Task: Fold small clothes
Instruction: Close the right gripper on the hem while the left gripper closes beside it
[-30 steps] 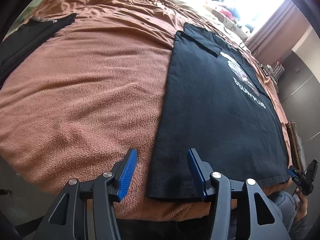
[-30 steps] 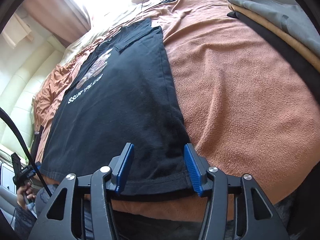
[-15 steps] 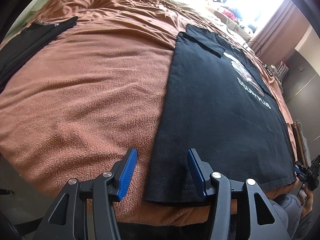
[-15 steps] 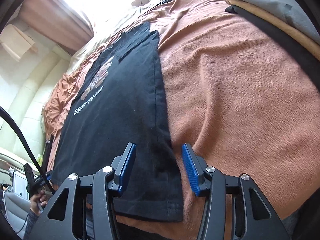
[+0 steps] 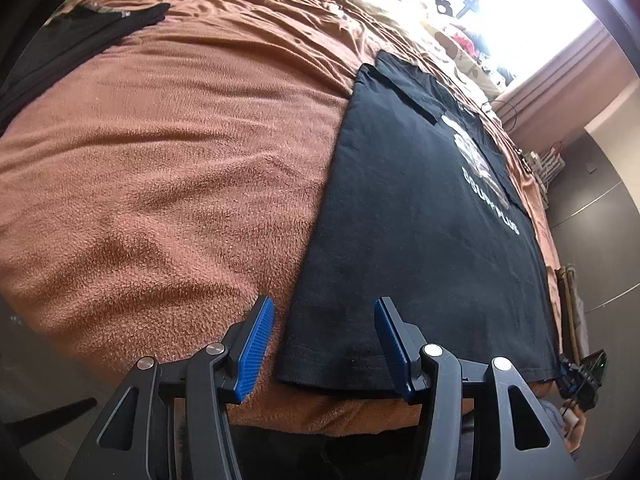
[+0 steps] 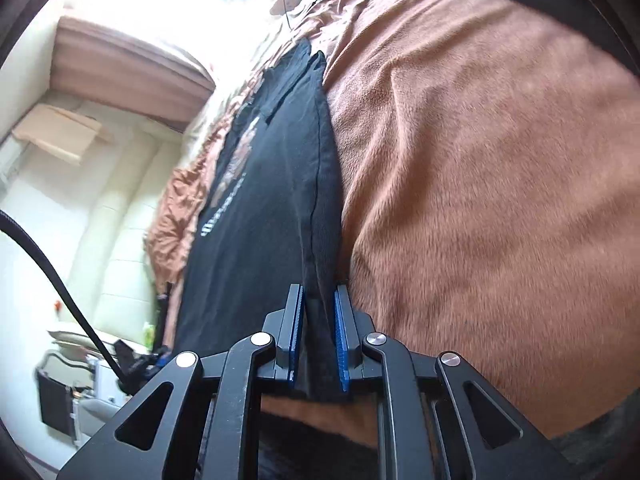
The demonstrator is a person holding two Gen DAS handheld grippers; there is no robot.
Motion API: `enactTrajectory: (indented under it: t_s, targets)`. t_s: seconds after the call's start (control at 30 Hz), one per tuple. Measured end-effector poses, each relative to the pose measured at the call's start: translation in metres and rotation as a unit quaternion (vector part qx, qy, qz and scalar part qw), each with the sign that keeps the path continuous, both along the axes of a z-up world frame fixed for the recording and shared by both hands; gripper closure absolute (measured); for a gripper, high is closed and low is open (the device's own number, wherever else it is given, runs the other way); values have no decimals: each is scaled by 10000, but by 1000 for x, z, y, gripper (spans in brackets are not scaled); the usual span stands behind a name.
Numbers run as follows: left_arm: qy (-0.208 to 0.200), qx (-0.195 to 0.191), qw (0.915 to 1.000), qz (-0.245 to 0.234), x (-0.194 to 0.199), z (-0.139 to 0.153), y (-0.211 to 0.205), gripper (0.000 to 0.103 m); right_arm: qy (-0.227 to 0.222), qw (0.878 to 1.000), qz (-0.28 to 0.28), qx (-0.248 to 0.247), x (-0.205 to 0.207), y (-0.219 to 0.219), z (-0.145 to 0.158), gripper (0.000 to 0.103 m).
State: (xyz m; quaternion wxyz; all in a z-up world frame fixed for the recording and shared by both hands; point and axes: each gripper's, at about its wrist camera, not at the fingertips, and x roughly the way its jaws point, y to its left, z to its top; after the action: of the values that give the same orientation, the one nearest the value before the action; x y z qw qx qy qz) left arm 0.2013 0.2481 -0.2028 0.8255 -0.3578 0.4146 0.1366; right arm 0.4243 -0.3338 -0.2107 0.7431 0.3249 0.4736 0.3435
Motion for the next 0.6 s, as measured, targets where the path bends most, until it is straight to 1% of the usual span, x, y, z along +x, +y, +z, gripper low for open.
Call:
enactTrajectory:
  t_s: [0.2, 0.27, 0.3, 0.33, 0.37, 0.5, 0.6]
  targets:
    - [-264, -700, 9970, 204, -14, -3, 9, 48, 295, 9981, -62, 542, -16, -20, -18, 91]
    - [-323, -845, 9956, 223, -19, -5, 9, 48, 378, 9976, -47, 573, -19, -19, -25, 90]
    - [-346, -897, 9951, 229, -21, -5, 9, 48, 410, 9974, -18, 597, -21, -19, -29, 87]
    - [-383, -972, 9942, 249, -23, -5, 8, 48, 440, 9971, -8, 618, -23, -18, -32, 75]
    - [-412, -1033, 9934, 271, -25, -5, 8, 48, 438, 9968, -23, 674, -23, -17, -35, 68]
    - [-517, -1254, 9901, 363, -32, -7, 8, 47, 357, 9968, -245, 673, -16, -17, -35, 68]
    - [-628, -1489, 9856, 491, -36, -9, 10, 47, 192, 9978, -366, 520, -12, -13, -28, 68]
